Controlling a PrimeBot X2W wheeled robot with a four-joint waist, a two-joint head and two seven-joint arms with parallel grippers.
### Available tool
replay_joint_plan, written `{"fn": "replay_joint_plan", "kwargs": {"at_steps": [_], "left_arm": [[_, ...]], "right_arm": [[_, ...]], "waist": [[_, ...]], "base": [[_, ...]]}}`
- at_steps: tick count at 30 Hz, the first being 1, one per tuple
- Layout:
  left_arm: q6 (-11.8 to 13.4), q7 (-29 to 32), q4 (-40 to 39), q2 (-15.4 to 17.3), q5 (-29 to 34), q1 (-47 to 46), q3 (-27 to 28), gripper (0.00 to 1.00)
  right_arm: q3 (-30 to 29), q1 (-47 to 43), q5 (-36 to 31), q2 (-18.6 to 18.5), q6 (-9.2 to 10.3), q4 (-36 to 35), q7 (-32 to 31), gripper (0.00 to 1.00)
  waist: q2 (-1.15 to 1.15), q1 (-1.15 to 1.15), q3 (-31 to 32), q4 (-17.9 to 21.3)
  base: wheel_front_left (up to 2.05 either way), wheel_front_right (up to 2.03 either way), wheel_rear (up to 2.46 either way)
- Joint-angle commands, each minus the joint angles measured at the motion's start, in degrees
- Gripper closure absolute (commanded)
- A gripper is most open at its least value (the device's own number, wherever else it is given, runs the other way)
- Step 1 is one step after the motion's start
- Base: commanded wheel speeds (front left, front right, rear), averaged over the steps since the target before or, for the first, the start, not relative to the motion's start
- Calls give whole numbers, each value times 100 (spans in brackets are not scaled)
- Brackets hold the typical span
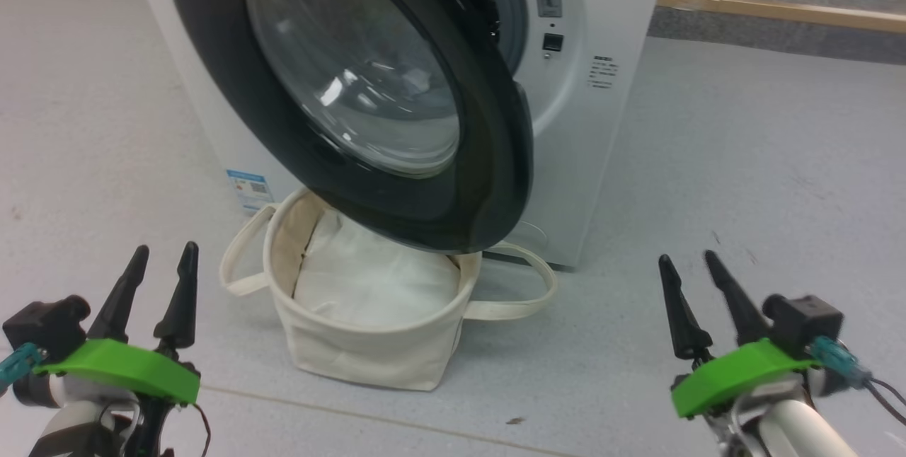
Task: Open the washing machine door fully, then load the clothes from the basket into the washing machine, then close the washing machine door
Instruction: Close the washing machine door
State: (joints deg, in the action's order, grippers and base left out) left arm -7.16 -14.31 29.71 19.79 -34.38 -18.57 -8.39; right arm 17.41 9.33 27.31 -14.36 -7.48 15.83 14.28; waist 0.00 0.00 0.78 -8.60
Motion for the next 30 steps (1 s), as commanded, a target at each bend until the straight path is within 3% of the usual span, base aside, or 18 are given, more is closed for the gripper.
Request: {"fn": "replay_joint_plan", "kwargs": {"at_steps": [1, 7, 9, 14, 23, 30], "left_arm": [[-33, -69, -205, 166, 4, -141, 266, 0], [-33, -69, -185, 131, 69, -152, 285, 0], [-33, -69, -232, 84, 44, -230, 273, 0], [-33, -69, -395, -3, -14, -395, 202, 0], [-33, -69, -566, -45, -85, -655, 149, 0], [-33, -69, -667, -35, -145, -664, 209, 0]], "right_arm": [[161, 307, -18, -116, -1, -204, 72, 100], [1165, 827, 83, -115, -1, -257, 7, 100], [1673, 1300, 215, -45, -1, 14, -38, 100], [2170, 2231, 495, 153, -1, 823, -1, 100], [2260, 3517, 780, 161, -1, 2193, 66, 100], [1431, 4015, 559, 6, -1, 2452, 70, 100]], "waist": [[0, 0, 14, -65], [0, 0, -42, -304], [0, 0, -191, -444], [0, 0, -539, -744], [0, 0, -1178, -1276], [0, 0, -1555, -1424]], "base": [[0, 0, 0], [0, 0, 0], [0, 0, 0], [0, 0, 0], [0, 0, 0], [0, 0, 0]]}}
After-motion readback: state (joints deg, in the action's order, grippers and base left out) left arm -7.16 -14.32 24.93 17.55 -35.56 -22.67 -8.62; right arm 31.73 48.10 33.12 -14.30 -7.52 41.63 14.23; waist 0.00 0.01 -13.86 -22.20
